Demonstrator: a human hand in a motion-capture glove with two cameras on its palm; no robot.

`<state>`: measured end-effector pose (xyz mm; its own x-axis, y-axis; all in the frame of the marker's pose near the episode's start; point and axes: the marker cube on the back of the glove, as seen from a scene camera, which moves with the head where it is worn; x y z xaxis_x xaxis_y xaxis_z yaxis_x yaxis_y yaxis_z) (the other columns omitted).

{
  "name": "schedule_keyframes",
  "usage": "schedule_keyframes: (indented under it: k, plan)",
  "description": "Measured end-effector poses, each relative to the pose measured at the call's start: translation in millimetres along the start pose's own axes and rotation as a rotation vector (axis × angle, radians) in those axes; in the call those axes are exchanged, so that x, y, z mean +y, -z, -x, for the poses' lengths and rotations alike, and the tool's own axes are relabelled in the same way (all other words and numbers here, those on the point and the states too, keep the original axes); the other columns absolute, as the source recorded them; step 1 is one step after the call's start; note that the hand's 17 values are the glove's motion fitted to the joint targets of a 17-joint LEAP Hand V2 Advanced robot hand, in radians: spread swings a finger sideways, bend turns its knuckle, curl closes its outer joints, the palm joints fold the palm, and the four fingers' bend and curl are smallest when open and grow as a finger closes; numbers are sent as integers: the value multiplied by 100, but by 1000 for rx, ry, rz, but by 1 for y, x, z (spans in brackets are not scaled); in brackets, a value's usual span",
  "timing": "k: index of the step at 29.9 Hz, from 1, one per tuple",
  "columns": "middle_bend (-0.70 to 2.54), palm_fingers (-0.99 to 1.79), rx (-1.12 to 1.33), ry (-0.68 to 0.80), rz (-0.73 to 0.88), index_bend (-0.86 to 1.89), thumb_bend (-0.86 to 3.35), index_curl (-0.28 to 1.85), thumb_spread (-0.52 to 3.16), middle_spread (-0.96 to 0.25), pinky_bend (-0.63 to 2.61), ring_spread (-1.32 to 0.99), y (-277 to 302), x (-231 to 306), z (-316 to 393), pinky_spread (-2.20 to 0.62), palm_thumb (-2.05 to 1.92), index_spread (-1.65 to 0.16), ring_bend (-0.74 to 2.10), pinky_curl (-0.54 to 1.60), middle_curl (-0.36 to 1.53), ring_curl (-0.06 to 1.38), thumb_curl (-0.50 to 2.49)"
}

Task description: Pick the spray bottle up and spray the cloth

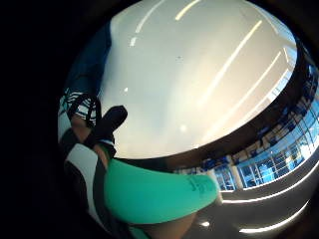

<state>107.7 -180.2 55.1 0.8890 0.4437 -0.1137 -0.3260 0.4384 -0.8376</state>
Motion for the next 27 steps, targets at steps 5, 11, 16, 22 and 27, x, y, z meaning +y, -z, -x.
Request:
schedule_keyframes:
  k: [5, 11, 16, 22, 27]
  plan:
    - [49, 134, -46, 89, -34, 28, -3, 51, 35, -17, 37, -18, 5, 10, 16, -16, 90, -29, 56, 37, 48, 44, 79]
    - [49, 134, -172, 257, -102, 28, -3, 51, 35, -17, 37, -18, 18, 28, 39, -16, 89, -29, 56, 37, 48, 44, 79]
    - [49, 134, -296, 377, -165, 28, -3, 51, 35, -17, 37, -18, 27, 44, 57, -16, 89, -29, 56, 37, 48, 44, 79]
    - [49, 134, -443, 492, -187, 28, -4, 51, 35, -17, 37, -18, 35, 57, 78, -16, 89, -29, 56, 37, 48, 44, 78]
    - [49, 134, -663, 657, -304, 28, -4, 51, 35, -16, 37, -18, 30, 63, 114, -16, 89, -29, 56, 38, 48, 44, 78]
